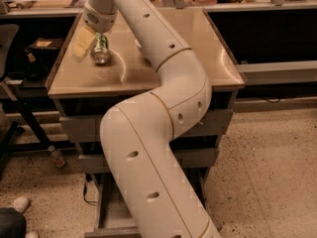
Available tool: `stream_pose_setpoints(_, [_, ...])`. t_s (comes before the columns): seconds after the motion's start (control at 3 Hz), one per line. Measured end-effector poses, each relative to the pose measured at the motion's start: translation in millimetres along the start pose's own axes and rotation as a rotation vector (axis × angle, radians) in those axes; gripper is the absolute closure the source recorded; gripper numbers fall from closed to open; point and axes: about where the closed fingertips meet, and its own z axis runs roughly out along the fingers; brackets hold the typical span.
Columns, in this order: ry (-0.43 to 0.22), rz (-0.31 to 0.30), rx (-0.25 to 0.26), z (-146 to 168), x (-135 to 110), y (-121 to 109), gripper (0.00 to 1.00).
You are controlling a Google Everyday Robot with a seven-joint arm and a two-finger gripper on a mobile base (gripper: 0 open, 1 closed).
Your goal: Place green can into bottom drawer
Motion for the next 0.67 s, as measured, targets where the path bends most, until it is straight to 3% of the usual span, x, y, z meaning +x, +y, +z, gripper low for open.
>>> stream_pose_setpoints(0.67, [-0.057,0.051,0.028,-4.3,-4.2,-13.6,0.0])
